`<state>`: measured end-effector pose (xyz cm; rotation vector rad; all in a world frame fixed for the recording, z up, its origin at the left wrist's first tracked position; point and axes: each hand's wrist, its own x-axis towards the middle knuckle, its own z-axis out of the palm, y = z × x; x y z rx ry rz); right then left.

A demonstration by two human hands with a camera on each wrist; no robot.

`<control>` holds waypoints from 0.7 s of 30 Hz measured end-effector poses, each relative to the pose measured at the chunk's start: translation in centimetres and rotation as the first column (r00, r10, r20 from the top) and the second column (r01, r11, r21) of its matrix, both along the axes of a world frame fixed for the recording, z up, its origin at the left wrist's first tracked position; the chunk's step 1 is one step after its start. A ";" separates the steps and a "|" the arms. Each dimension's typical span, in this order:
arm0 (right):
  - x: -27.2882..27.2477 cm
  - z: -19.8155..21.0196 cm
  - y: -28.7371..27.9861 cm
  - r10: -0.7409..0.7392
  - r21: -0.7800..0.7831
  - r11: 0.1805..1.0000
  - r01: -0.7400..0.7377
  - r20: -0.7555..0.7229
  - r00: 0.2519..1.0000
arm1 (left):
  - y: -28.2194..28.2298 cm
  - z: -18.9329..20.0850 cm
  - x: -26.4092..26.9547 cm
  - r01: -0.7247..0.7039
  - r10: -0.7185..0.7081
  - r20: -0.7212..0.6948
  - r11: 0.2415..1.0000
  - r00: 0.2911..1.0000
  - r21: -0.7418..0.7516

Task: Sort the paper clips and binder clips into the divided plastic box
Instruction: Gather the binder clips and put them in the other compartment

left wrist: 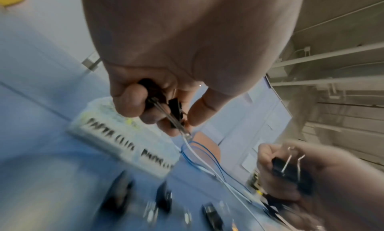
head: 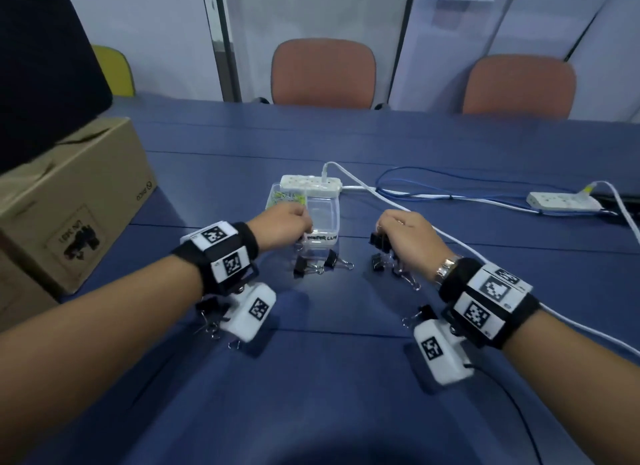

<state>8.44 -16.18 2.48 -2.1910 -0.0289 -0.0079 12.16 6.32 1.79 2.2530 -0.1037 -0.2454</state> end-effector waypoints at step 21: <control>15.0 0.3 8.1 -0.009 0.019 1.000 0.013 -0.178 0.984 | -0.8 1.3 9.0 -0.085 0.083 0.082 0.996 0.993 0.012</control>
